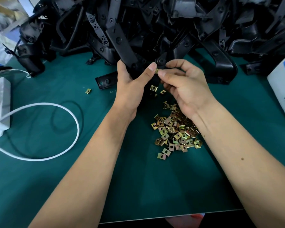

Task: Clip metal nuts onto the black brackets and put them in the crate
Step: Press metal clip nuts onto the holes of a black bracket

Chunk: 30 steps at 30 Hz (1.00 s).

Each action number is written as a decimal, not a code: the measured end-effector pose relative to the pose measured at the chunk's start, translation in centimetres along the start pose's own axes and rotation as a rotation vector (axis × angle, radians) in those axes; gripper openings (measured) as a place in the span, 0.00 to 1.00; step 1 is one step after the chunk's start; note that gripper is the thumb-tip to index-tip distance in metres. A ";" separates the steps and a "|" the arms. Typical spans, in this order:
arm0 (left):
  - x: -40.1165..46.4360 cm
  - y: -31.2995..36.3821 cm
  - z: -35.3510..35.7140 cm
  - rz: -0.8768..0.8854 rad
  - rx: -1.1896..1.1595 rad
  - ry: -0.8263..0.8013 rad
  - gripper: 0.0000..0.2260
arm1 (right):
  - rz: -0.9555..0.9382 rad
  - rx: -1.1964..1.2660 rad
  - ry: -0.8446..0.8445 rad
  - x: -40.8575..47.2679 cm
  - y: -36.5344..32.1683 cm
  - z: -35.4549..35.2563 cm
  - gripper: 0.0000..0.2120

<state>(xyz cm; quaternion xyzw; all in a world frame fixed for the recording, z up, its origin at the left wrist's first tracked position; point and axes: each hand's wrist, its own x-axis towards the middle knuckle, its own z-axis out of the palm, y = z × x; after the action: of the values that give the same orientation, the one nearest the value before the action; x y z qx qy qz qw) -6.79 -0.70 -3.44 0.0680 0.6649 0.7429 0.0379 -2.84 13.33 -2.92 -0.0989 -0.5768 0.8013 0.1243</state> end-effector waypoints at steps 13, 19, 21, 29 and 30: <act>0.4 -0.7 0.9 0.008 0.072 0.170 0.24 | -0.275 -0.385 0.133 -1.2 0.9 1.9 0.13; 0.6 -0.8 1.3 -0.052 0.007 0.257 0.24 | -0.123 -0.147 0.031 -0.8 0.2 1.6 0.14; 0.8 -0.4 1.0 -0.143 -0.036 0.243 0.23 | -0.071 -0.019 -0.018 -0.8 -0.3 1.3 0.13; 0.9 0.0 0.1 -0.207 -0.123 0.230 0.28 | -0.147 -0.334 -0.070 -0.8 0.5 1.2 0.05; 0.9 -0.1 0.2 -0.189 -0.110 0.242 0.27 | -0.165 -0.367 -0.071 -0.8 0.7 1.2 0.05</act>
<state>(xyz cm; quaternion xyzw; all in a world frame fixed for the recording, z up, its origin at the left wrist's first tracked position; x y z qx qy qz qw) -7.66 -0.37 -3.50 -0.0870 0.6264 0.7740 0.0307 -2.47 11.74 -3.18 -0.0442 -0.7234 0.6727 0.1491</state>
